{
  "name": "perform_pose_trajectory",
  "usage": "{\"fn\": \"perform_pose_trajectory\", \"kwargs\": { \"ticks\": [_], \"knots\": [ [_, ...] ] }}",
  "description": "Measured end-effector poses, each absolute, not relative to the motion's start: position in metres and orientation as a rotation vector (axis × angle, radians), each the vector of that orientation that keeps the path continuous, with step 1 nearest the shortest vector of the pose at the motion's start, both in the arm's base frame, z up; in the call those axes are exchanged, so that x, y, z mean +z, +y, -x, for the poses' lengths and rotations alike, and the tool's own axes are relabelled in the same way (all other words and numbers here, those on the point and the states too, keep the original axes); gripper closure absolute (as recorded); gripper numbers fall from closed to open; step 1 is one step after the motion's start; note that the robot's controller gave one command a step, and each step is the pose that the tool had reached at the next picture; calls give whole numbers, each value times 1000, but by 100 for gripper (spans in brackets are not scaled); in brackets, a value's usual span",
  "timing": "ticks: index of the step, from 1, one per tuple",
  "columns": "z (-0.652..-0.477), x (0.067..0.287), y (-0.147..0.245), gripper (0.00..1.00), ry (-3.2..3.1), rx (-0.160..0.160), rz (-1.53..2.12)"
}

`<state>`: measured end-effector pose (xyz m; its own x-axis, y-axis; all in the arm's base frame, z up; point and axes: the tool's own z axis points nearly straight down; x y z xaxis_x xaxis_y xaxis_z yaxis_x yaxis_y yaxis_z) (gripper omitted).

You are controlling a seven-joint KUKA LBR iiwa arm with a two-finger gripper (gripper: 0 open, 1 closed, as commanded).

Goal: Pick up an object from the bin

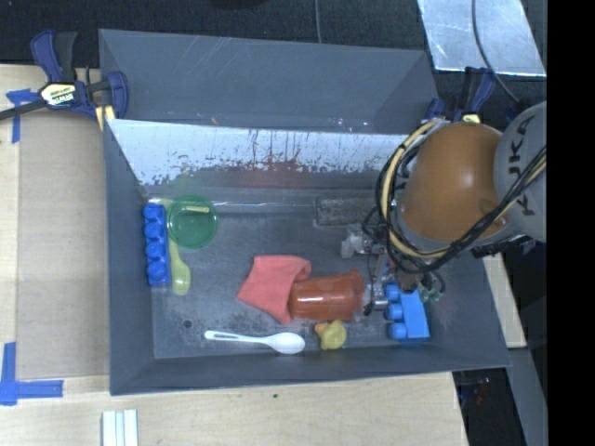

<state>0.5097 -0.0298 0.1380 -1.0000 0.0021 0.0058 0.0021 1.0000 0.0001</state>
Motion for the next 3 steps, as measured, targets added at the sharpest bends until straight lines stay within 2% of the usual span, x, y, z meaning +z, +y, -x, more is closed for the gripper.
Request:
{"fn": "perform_pose_trajectory", "kwargs": {
  "ticks": [1,2,3],
  "knots": [
    [-512,142,-30,0,-3144,1,2],
    [-501,107,-14,0,-3145,0,66],
    [-507,93,-34,0,-3133,-1,359]
  ]
}}
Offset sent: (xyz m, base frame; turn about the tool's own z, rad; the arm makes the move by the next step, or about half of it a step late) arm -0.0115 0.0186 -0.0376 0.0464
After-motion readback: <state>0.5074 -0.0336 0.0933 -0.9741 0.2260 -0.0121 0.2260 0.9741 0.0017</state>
